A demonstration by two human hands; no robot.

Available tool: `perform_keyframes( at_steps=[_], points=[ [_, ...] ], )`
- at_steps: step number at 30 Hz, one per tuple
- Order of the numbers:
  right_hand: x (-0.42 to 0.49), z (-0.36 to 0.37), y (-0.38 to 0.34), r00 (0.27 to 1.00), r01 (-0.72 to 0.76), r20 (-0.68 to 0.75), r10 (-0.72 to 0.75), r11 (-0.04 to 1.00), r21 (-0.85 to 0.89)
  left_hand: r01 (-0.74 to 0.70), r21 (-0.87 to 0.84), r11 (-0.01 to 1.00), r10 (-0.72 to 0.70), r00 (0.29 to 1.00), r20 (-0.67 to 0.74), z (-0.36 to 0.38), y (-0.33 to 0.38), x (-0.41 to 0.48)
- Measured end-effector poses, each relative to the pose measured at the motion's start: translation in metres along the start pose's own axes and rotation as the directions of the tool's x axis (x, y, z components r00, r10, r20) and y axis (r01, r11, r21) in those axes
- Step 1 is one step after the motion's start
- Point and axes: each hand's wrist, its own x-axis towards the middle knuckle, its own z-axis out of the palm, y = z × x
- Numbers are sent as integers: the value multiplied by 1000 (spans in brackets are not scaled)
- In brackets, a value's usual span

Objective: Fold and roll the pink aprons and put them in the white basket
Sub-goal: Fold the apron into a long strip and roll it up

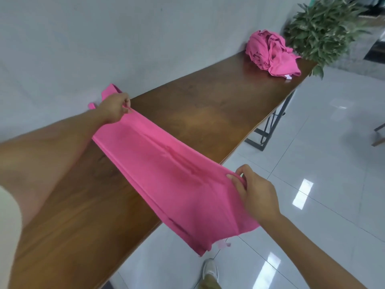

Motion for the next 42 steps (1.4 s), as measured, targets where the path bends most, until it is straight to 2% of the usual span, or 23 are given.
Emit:
perform_keyframes(
  at_steps=[7,10,13,16,21,31,37,42],
  points=[
    [-65,11,-49,991,133,-38,-131,990,52,25,-1,1000,-25,1000,-9,-17,-37,-61],
    [-93,25,-62,976,194,76,-205,972,131,91,44,995,-93,995,34,-14,-52,-86],
    [-114,39,-67,959,173,182,-219,956,238,112,162,980,-129,987,99,-9,-80,-107],
    [-121,45,-67,948,123,257,-186,962,245,145,264,954,-186,973,140,-1,-103,-123],
    [-106,42,-63,943,88,298,-147,975,204,133,204,970,-171,969,179,12,-72,-147],
    [-59,39,-52,892,123,408,-194,973,195,88,74,993,-105,956,274,73,-4,-152],
    [-20,39,-34,852,222,432,-294,952,209,170,166,971,-218,915,340,101,9,-158],
    [19,45,-20,823,320,417,-386,921,221,238,96,967,-256,920,298,112,13,-171]
  ],
)
